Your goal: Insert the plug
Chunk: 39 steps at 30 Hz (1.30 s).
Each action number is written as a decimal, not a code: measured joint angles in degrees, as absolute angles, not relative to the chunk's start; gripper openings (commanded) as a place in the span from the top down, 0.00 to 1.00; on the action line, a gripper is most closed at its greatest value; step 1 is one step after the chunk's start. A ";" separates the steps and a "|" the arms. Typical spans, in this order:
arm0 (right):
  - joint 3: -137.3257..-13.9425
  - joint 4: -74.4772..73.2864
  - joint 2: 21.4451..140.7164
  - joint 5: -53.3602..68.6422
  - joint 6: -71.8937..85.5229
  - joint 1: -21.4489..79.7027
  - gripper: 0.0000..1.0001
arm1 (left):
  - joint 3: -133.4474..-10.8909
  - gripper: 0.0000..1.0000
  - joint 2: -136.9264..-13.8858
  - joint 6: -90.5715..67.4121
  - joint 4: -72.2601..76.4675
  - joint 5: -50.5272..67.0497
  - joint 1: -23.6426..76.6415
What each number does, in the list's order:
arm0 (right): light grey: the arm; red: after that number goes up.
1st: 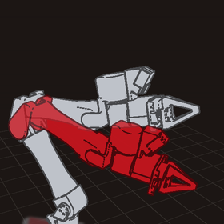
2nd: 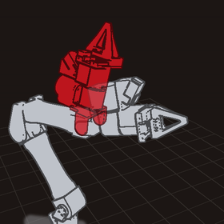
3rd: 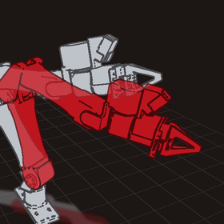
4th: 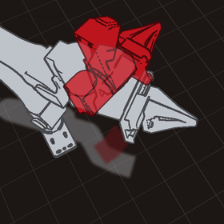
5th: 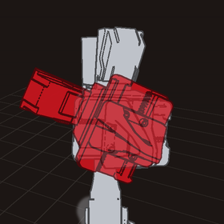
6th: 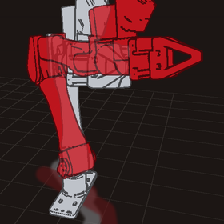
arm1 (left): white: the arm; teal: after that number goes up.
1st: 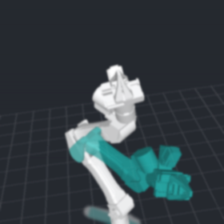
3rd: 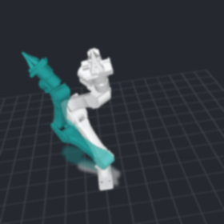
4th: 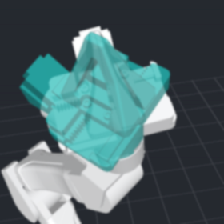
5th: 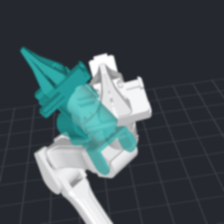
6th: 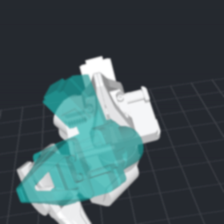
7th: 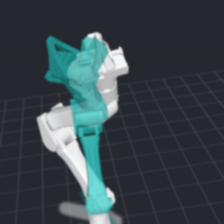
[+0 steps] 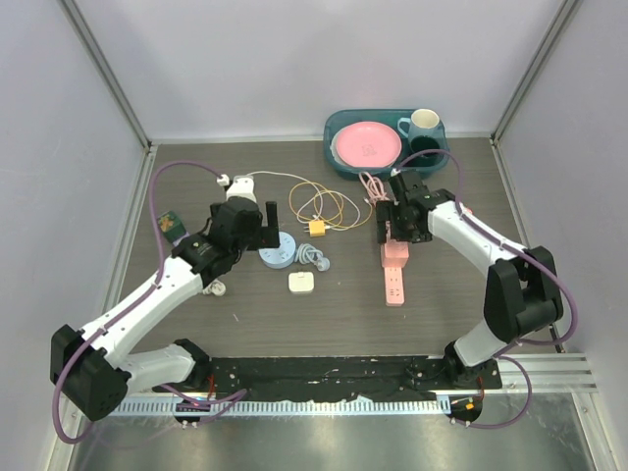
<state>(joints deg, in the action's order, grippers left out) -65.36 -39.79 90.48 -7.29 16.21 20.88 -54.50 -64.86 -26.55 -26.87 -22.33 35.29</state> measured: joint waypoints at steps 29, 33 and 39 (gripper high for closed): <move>-62.74 -29.12 78.59 2.11 17.74 32.56 0.08 | -55.29 0.00 -74.96 -29.45 -28.38 -15.20 34.20; -61.84 -27.68 80.36 2.22 18.46 35.35 0.09 | -55.31 0.00 -77.34 -31.09 -29.30 -12.19 34.20; -60.16 -27.31 80.64 0.75 19.44 35.62 0.09 | -55.61 0.00 -81.62 -33.82 -30.13 -9.85 37.82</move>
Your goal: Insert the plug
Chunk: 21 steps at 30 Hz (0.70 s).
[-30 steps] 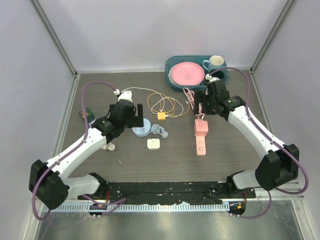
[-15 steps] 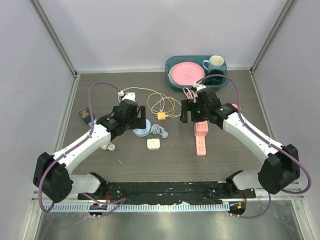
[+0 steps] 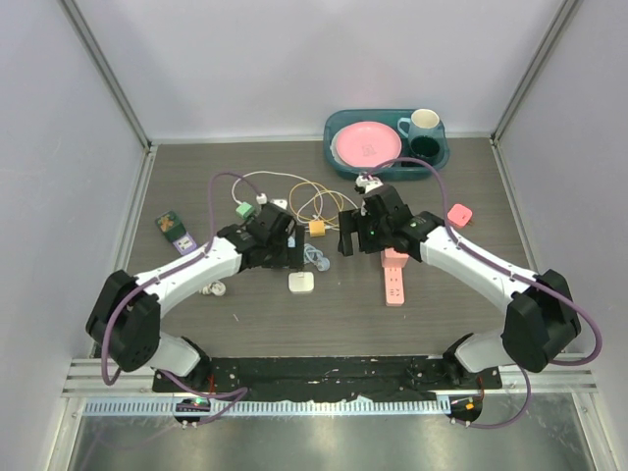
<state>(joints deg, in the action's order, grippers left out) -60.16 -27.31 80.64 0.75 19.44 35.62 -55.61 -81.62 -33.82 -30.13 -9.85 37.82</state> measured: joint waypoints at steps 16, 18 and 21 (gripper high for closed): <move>-56.64 -27.64 76.99 -7.01 20.14 34.57 0.09 | -59.18 0.00 -92.33 -37.54 -30.65 -10.41 47.40; -56.66 -27.97 75.55 -8.38 20.14 33.17 0.08 | -59.18 0.00 -92.75 -37.60 -30.74 -10.50 47.64; -56.73 -29.06 73.52 -10.24 20.14 29.43 0.08 | -59.20 0.00 -92.75 -37.65 -30.68 -10.92 47.68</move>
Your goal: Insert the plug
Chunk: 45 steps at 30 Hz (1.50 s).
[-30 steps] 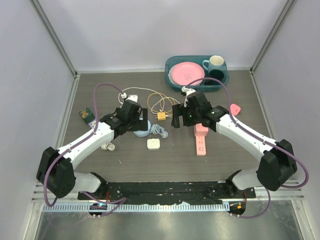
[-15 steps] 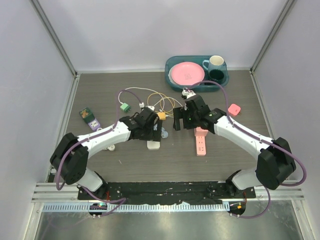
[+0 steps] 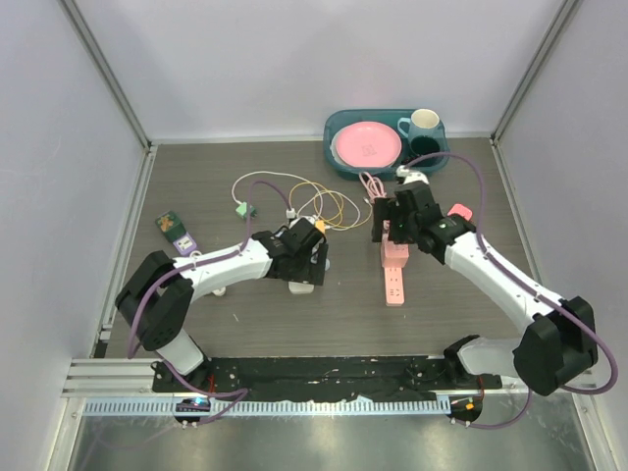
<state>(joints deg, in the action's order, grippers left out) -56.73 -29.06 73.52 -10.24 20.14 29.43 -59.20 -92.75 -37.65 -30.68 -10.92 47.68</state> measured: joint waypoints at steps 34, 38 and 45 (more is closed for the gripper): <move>-84.71 -29.78 112.92 9.98 -6.22 -14.70 0.01 | -52.62 0.00 -67.64 -11.86 -29.71 -30.24 46.63; -86.17 -29.69 116.46 13.56 -7.44 -16.01 0.01 | -52.40 0.00 -67.66 -11.00 -29.08 -30.63 46.59; -87.44 -29.76 118.93 17.65 -8.38 -15.86 0.02 | -52.23 0.00 -67.92 -10.00 -28.88 -30.68 46.59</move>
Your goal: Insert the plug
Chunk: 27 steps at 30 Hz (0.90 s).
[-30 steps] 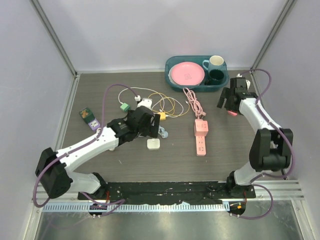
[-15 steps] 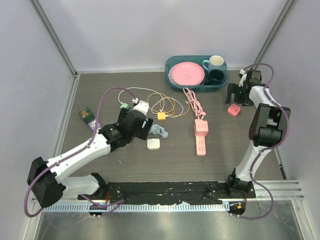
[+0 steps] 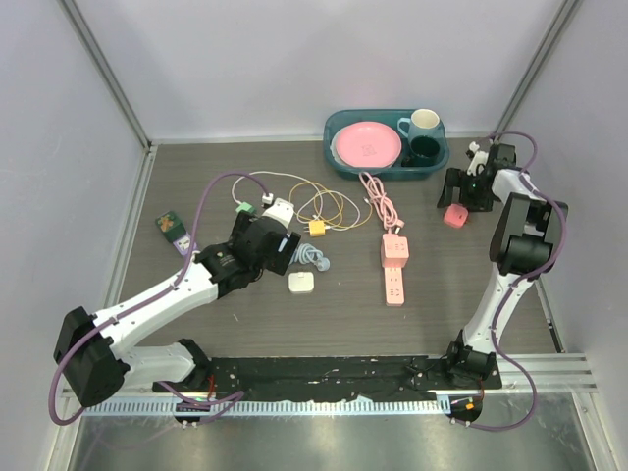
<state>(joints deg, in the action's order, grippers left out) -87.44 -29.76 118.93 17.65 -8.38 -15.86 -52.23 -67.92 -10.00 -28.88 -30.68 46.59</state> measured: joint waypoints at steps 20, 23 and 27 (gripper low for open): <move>-68.10 -28.93 105.01 16.32 -2.59 -10.52 0.05 | -52.23 0.00 -66.26 -10.02 -28.93 -30.63 46.59; -67.81 -28.84 104.47 12.53 -1.13 -9.19 0.05 | -52.23 0.00 -66.24 -10.00 -28.95 -30.63 46.59; -68.29 -28.84 103.96 6.42 1.89 -9.08 0.05 | -52.23 0.00 -66.24 -10.02 -28.97 -30.63 46.59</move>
<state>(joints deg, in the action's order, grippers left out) -68.29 -28.84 103.96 6.42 1.89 -9.08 -52.23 -66.24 -10.02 -28.97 -30.63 46.59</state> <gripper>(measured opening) 0.950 0.996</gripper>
